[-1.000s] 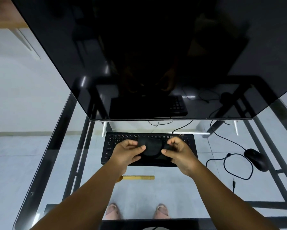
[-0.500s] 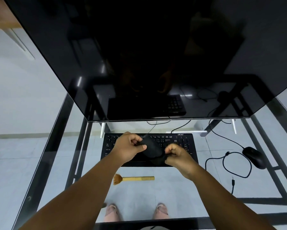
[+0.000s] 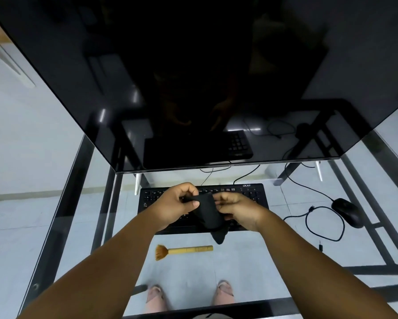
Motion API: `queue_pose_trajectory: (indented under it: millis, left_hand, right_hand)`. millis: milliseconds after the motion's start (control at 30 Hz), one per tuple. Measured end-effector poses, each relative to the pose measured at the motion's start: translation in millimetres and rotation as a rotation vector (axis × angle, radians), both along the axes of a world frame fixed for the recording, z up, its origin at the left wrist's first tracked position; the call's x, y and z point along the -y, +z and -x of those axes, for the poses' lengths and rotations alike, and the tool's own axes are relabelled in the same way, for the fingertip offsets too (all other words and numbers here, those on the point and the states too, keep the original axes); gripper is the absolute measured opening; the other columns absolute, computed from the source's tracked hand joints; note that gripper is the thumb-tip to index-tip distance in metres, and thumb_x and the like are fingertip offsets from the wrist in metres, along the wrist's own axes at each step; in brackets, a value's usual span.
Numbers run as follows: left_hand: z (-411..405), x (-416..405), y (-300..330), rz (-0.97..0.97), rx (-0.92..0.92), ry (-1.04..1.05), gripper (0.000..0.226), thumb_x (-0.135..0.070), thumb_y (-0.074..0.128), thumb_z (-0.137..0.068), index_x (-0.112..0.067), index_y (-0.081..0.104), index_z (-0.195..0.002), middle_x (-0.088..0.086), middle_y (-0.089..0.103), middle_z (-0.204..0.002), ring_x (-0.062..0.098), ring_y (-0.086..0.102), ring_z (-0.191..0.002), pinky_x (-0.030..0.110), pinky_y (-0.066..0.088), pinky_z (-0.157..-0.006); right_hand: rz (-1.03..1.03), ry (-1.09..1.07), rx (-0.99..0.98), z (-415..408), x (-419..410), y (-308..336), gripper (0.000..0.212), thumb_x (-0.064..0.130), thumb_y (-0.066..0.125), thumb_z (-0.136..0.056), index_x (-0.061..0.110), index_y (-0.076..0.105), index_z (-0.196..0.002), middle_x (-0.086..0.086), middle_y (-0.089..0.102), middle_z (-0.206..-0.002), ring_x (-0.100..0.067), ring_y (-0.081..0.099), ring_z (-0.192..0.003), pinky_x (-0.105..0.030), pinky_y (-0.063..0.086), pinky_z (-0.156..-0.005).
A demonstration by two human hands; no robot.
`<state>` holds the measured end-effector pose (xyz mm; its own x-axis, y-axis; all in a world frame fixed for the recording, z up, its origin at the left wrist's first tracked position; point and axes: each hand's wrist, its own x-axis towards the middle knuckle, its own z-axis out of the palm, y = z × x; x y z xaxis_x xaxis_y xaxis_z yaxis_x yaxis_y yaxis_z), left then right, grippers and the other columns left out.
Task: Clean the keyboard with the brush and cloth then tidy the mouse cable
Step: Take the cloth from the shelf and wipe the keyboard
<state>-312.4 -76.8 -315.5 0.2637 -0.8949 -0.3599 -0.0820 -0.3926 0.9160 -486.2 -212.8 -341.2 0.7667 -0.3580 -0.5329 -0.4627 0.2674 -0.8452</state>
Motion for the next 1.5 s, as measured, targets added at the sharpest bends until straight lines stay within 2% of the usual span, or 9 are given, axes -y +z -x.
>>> queue_pose_trajectory:
  millis: [100,267,367,533,733,1033,1233,1367,1500]
  left_hand:
    - [-1.5,-4.2,-2.4,-0.019,-0.123,0.071,0.015,0.002,0.06,-0.091,-0.013,0.057,-0.088,0.003,0.061,-0.086,0.011,0.054,-0.072,0.029,0.05,-0.068]
    - [-10.5,-10.4,-7.8,-0.09,-0.201,0.091,0.015,0.0,0.058,-0.093,-0.014,0.055,-0.089,0.008,0.062,-0.09,0.023,0.056,-0.085,0.039,0.044,-0.074]
    - [-9.4,-9.7,-9.2,-0.127,-0.12,0.019,0.014,-0.001,0.06,-0.092,-0.014,0.054,-0.094,0.005,0.063,-0.087,0.024,0.053,-0.084,0.036,0.042,-0.074]
    - [-4.5,-1.9,0.9,-0.205,-0.193,-0.12,0.05,-0.011,0.077,-0.082,-0.023,0.053,-0.125,0.001,0.071,-0.113,0.014,0.066,-0.107,0.03,0.049,-0.099]
    - [0.6,0.1,0.3,-0.213,-0.192,-0.119,0.033,-0.035,0.056,-0.097,-0.014,0.067,-0.12,-0.002,0.071,-0.117,0.01,0.063,-0.114,0.033,0.04,-0.109]
    - [4.3,-5.8,-5.0,0.018,-0.42,0.082,0.03,-0.009,0.053,-0.097,-0.003,0.058,-0.126,0.018,0.066,-0.122,0.03,0.062,-0.115,0.039,0.05,-0.099]
    - [4.6,-5.0,-6.2,-0.004,-0.285,0.113,0.047,0.006,0.073,-0.079,0.002,0.056,-0.122,0.018,0.067,-0.118,0.028,0.064,-0.112,0.039,0.051,-0.098]
    - [2.7,-2.4,-0.3,-0.015,-0.229,0.111,0.052,0.004,0.08,-0.073,-0.012,0.063,-0.118,0.015,0.069,-0.115,0.026,0.066,-0.109,0.04,0.052,-0.097]
    - [3.9,-7.1,9.9,0.028,-0.278,0.164,0.034,-0.009,0.072,-0.084,-0.009,0.067,-0.117,0.009,0.072,-0.113,0.022,0.066,-0.109,0.03,0.052,-0.095]
  right_hand:
    - [-0.007,0.017,-0.006,0.1,-0.1,1.2,0.021,0.002,0.059,-0.093,0.016,0.069,-0.105,0.002,0.072,-0.096,-0.014,0.065,-0.095,-0.031,0.049,-0.084]
    - [-0.086,-0.159,0.041,3.5,7.8,6.3,0.01,0.002,0.061,-0.092,0.01,0.066,-0.093,-0.012,0.066,-0.096,-0.026,0.065,-0.091,-0.046,0.052,-0.089]
    - [0.108,-0.108,0.027,1.6,12.9,14.0,0.011,0.006,0.067,-0.089,0.016,0.067,-0.094,-0.011,0.069,-0.1,-0.029,0.068,-0.093,-0.048,0.054,-0.091]
    - [0.244,0.003,0.026,-6.5,19.1,34.2,0.021,0.009,0.071,-0.087,0.02,0.059,-0.101,-0.004,0.072,-0.096,-0.022,0.071,-0.09,-0.04,0.056,-0.086]
    - [0.325,-0.078,0.072,-8.2,24.0,36.1,0.029,0.016,0.082,-0.076,0.02,0.058,-0.092,0.001,0.069,-0.094,-0.017,0.07,-0.088,-0.036,0.053,-0.092]
    - [0.222,0.138,-0.125,1.6,30.6,42.7,0.028,0.018,0.079,-0.081,0.013,0.067,-0.106,0.0,0.076,-0.096,-0.014,0.071,-0.093,-0.031,0.055,-0.085]
    - [0.301,-0.012,0.009,-5.3,19.3,41.9,0.019,0.006,0.063,-0.092,0.021,0.065,-0.104,-0.003,0.074,-0.1,-0.018,0.069,-0.095,-0.034,0.057,-0.086]
    - [0.328,-0.027,0.031,-8.5,12.4,43.3,0.023,0.008,0.059,-0.095,0.028,0.056,-0.107,0.001,0.073,-0.096,-0.011,0.067,-0.085,-0.031,0.05,-0.078]
    - [0.335,-0.037,0.005,-7.5,10.7,43.3,0.025,0.017,0.061,-0.095,0.035,0.052,-0.109,0.003,0.073,-0.103,-0.011,0.068,-0.09,-0.033,0.049,-0.082]
